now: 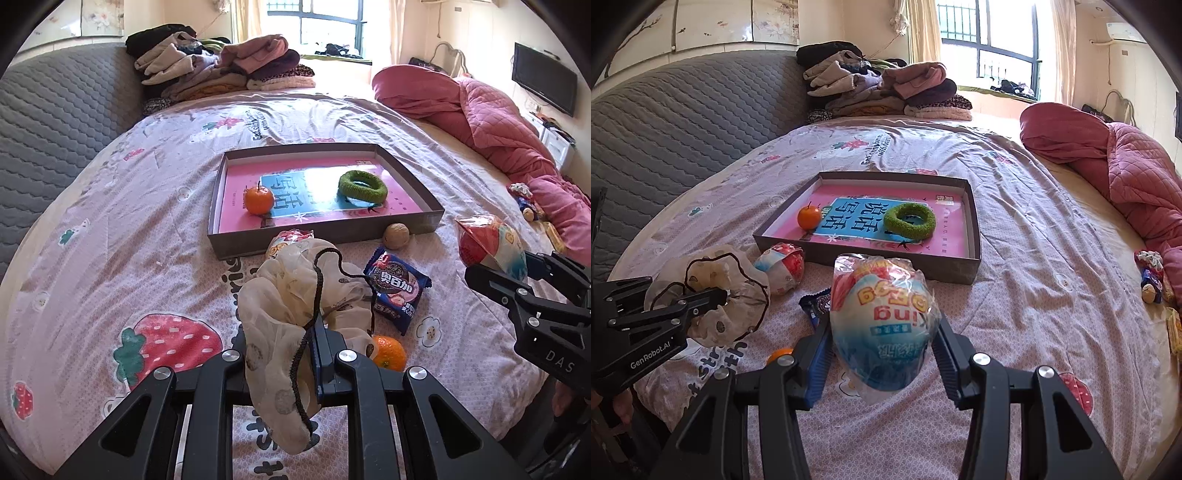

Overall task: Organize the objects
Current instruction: 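Lift the scrunchie with the left tool while the right tool lifts the egg toward the tray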

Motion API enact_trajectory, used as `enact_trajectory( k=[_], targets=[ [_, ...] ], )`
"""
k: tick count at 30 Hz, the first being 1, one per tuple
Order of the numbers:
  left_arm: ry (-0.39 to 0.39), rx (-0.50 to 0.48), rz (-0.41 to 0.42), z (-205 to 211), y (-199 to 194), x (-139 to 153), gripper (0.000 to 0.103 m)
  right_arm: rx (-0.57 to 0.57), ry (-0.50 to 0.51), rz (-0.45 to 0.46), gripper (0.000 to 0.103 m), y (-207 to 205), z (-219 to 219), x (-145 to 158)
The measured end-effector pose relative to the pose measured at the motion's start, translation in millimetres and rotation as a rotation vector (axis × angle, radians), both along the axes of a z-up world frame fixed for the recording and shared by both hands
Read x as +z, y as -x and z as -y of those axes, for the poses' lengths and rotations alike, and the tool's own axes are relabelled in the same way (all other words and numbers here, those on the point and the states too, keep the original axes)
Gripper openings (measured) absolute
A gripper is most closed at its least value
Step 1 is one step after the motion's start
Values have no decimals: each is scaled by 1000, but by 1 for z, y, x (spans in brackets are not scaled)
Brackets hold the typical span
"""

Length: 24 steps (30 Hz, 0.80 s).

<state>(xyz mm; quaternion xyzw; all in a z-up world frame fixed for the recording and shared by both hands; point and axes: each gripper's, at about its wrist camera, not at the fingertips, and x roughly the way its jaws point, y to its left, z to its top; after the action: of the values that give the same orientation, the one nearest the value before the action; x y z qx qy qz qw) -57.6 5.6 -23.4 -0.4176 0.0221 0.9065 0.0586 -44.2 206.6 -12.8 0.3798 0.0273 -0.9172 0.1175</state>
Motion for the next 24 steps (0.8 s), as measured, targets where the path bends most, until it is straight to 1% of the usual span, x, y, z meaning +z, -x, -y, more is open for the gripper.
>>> enact_trajectory(
  k=[14,24],
  targets=[
    [9,0,-57,-4,-14,26,19,14,7,-47,50,-12,7,23],
    [10,3,-95,-5,-15,42,19,26,11,-83,50,-14,11,37]
  ],
)
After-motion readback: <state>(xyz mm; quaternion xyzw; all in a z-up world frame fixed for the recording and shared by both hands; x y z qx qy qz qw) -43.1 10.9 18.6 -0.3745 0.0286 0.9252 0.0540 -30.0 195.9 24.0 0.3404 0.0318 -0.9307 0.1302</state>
